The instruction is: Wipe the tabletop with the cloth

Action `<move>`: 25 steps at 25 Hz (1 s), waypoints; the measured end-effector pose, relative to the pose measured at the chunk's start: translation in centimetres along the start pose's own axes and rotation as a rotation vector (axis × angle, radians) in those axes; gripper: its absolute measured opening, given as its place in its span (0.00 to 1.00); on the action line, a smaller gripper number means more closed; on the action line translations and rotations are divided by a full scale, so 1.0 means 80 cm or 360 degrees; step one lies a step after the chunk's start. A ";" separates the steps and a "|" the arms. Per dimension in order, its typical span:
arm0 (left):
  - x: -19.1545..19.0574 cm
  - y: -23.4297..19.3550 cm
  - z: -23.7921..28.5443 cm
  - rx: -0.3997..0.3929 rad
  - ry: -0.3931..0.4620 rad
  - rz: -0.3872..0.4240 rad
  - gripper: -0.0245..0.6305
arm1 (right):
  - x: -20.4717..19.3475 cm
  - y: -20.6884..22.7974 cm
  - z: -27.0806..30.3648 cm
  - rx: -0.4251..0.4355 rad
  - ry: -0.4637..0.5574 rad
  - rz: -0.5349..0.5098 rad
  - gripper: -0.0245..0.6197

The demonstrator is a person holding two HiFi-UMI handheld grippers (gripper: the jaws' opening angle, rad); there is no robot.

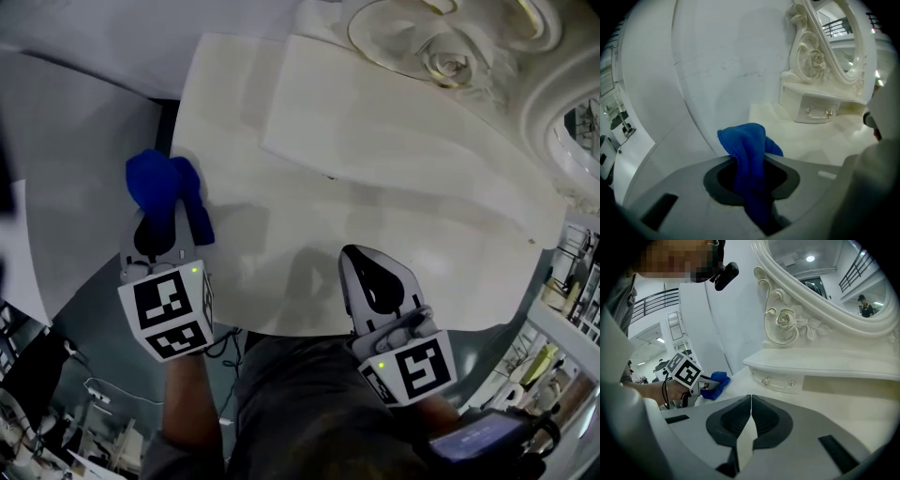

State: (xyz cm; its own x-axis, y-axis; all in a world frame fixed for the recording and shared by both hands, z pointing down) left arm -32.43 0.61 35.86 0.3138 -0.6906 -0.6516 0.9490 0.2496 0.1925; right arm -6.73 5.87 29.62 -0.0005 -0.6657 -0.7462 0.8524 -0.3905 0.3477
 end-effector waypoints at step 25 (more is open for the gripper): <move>0.036 0.122 -0.004 -0.0177 0.0003 0.0102 0.17 | -0.006 0.074 -0.081 -0.0093 0.0112 0.0077 0.06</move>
State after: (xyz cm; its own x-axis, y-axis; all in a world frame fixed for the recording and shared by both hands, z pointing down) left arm -22.23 1.28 35.61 0.3738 -0.6695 -0.6419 0.9177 0.3674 0.1512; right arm 1.72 8.00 28.36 0.0765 -0.6355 -0.7683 0.8795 -0.3200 0.3522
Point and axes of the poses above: the fingertips, and each gripper's own axes: z forward along the fingers, y to its right, x out of its top, the point moved 6 cm from there along -z, backward along the fingers, and after that the axes turned 9 degrees about z, right-handed, at the moved point
